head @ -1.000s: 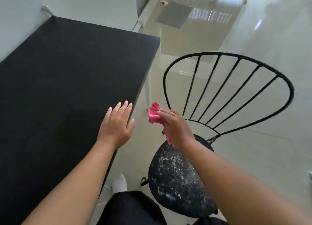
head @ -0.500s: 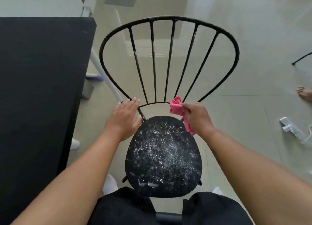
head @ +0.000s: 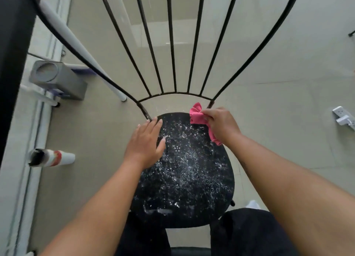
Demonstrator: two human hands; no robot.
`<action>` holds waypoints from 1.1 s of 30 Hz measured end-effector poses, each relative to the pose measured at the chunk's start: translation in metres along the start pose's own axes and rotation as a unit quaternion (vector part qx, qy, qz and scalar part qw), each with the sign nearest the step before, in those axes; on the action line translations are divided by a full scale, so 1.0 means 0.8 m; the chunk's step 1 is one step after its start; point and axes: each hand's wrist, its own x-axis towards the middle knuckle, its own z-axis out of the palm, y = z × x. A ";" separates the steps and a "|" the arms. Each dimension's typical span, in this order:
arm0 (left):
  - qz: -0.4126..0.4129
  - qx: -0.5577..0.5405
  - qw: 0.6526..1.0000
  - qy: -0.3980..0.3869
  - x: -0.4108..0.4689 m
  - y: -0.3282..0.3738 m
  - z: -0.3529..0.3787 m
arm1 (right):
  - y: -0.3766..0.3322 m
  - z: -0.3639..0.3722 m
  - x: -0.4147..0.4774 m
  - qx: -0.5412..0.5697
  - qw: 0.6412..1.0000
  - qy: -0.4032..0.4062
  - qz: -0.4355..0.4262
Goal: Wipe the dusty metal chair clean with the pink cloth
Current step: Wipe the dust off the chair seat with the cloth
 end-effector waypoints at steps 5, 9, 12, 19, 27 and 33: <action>-0.007 0.024 1.000 0.007 0.003 -0.001 0.058 | 0.023 0.048 0.006 -0.018 0.997 0.013 -0.069; -0.014 0.030 0.999 0.010 0.006 0.000 0.095 | 0.046 0.086 0.007 -0.035 0.992 0.037 -0.111; -0.012 0.035 0.999 0.036 0.007 -0.001 0.113 | 0.052 0.099 0.013 -0.062 0.989 0.045 -0.130; -0.012 0.035 0.995 0.095 0.008 -0.005 0.136 | 0.062 0.120 0.032 -0.045 0.982 0.109 -0.145; -0.012 0.034 0.993 0.113 0.009 -0.006 0.138 | 0.073 0.127 -0.013 -0.061 0.972 0.131 -0.186; -0.013 0.034 0.993 0.110 0.008 -0.005 0.137 | 0.106 0.136 -0.080 -0.081 0.970 0.104 -0.205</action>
